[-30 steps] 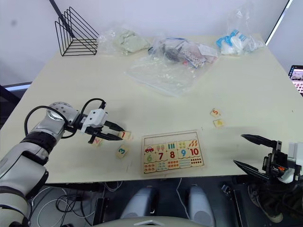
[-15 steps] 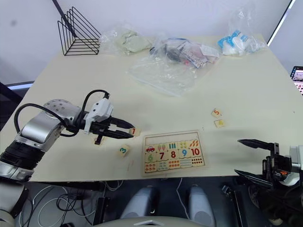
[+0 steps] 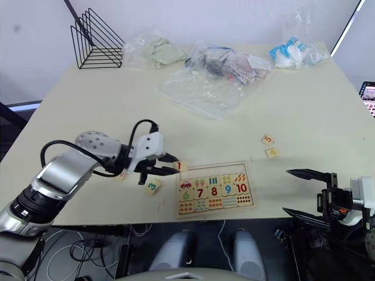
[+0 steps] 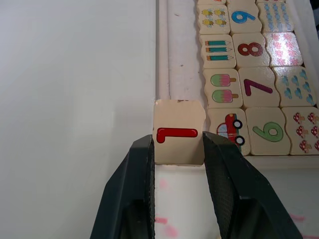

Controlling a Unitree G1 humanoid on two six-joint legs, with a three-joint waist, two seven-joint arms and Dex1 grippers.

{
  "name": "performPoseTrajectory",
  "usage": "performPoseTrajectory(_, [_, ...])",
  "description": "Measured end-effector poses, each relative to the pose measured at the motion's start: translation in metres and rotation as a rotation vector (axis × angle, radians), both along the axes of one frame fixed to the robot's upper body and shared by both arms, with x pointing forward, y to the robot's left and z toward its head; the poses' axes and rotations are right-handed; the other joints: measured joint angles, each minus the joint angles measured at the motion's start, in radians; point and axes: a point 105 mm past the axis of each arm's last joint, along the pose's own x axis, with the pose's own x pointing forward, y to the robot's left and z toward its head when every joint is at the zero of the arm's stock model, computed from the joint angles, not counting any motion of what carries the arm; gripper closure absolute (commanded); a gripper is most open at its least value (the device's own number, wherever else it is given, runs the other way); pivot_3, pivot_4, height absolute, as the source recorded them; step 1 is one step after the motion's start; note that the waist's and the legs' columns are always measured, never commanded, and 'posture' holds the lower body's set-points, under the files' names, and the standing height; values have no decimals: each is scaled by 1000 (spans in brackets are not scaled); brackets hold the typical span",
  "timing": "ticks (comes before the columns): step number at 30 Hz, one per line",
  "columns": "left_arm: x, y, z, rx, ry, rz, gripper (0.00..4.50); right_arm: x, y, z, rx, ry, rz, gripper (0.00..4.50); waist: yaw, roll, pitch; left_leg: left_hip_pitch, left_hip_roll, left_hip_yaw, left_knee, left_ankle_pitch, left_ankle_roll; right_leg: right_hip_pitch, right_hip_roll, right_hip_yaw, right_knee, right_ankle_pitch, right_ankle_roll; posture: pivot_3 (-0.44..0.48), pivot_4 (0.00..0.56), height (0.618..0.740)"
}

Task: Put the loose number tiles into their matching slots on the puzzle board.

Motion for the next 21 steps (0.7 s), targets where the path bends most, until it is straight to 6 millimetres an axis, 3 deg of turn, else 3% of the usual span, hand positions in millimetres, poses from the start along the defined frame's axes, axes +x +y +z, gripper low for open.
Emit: performPoseTrajectory(21, [1, -3, -17, 80, -23, 38, 3572, 4, 6, 6, 4, -19, -24, 0, 1, 0, 0, 0, 0, 0, 0, 0, 0, 0, 0, 0, 0, 0, 0, 0, 150, 740])
